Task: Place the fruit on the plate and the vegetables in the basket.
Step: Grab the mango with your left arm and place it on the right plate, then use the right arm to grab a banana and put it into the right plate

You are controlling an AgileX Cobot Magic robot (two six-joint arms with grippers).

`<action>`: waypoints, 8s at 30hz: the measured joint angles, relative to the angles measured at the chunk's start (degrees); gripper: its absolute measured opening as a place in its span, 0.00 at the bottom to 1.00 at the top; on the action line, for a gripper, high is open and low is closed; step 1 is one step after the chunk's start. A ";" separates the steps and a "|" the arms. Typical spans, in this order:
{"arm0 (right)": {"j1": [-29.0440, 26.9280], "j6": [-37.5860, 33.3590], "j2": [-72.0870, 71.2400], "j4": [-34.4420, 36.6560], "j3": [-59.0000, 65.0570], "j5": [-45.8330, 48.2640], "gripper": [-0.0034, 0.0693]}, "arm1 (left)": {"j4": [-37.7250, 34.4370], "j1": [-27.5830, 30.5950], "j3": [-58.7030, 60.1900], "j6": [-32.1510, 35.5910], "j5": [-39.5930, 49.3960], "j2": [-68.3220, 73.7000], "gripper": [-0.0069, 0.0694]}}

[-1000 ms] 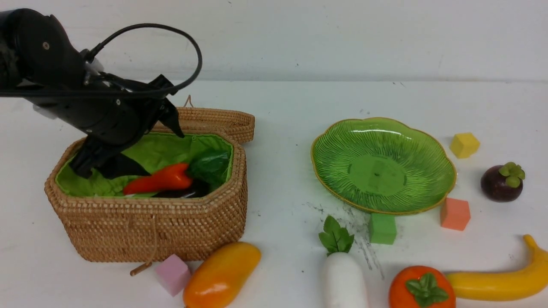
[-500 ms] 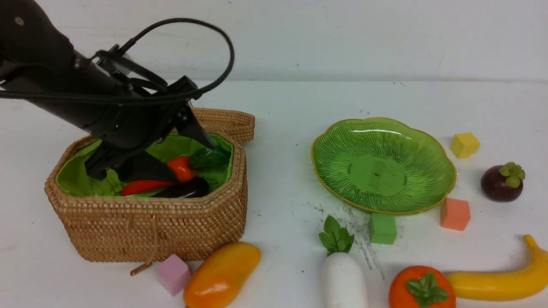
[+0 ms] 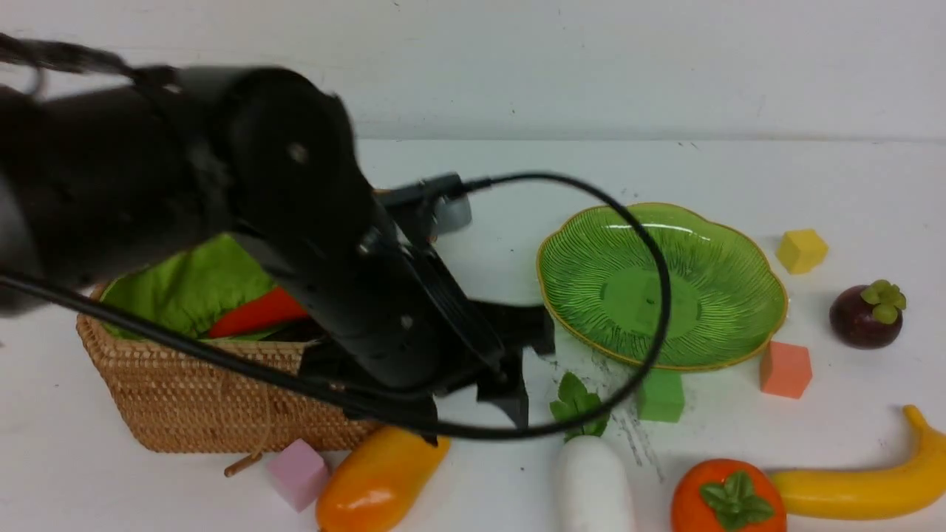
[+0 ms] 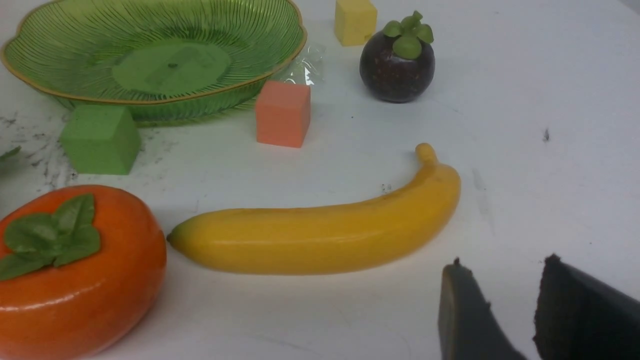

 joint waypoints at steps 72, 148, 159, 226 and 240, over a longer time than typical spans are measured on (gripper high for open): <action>0.00 0.00 0.00 -0.10 0.00 0.00 0.38 | 15.52 5.64 6.17 16.57 -0.66 8.27 0.88; 0.00 0.00 0.00 -0.05 0.00 0.00 0.38 | 2.04 3.27 -56.00 22.77 -8.07 49.44 0.85; 0.00 0.00 0.00 0.00 0.00 0.00 0.38 | 2.10 3.27 -56.00 22.32 -6.80 49.44 0.94; 0.00 0.00 0.00 0.00 0.00 0.00 0.38 | 16.60 6.66 34.35 -5.50 7.39 -65.15 0.07; 0.00 -0.05 0.00 0.00 0.00 0.00 0.38 | 27.94 10.90 40.42 0.87 -15.36 -66.32 0.08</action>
